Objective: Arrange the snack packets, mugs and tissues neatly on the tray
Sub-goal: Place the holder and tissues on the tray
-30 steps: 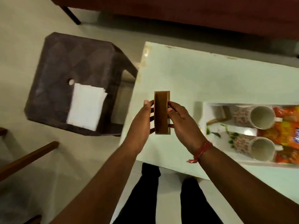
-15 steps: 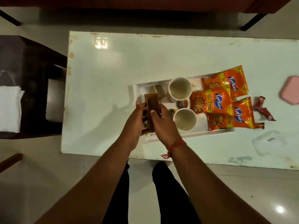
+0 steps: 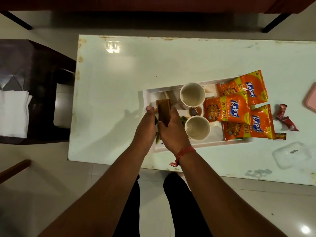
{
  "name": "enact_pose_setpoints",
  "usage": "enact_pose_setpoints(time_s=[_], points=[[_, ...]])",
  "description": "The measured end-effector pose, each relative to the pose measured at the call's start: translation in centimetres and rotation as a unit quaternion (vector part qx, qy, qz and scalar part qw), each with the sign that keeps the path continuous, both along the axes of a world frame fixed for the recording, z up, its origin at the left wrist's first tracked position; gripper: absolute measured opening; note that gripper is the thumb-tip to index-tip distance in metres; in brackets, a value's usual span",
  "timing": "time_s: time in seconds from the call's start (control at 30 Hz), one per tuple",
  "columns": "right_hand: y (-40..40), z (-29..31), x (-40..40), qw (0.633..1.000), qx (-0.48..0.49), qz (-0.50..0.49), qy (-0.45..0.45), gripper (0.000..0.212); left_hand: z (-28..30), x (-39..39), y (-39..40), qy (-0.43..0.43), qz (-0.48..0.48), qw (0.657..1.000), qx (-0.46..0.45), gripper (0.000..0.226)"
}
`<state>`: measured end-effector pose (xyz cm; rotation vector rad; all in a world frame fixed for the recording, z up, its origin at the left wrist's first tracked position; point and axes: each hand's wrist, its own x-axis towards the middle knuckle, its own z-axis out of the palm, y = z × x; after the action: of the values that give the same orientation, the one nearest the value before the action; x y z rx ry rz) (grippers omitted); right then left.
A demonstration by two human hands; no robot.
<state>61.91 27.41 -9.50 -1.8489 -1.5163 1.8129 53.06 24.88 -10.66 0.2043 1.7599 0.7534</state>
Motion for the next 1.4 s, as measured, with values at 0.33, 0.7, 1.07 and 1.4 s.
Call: enact_pose_setpoints(time_s=[0.33, 0.7, 1.07, 1.4], points=[[-3.2, 4.4, -7.5, 0.975, 0.15, 0.15, -0.069, 0.07, 2.2, -9.1, -4.2, 0.071, 0.033, 0.995, 0.062, 0.069], [-7.3, 3.8, -28.5, 0.959, 0.078, 0.272, 0.008, 0.069, 4.6, -31.4, -11.0, 0.227, 0.058, 0.971, 0.035, 0.046], [-9.1, 0.1, -41.2, 0.991, -0.022, 0.133, 0.014, 0.04, 1.3, -46.0, -16.8, 0.475, -0.138, 0.863, -0.105, 0.039], [-9.4, -1.9, -41.4, 0.995, -0.014, 0.101, 0.003, 0.029, -0.2, -40.8, -18.2, 0.411, -0.056, 0.908, -0.06, 0.032]])
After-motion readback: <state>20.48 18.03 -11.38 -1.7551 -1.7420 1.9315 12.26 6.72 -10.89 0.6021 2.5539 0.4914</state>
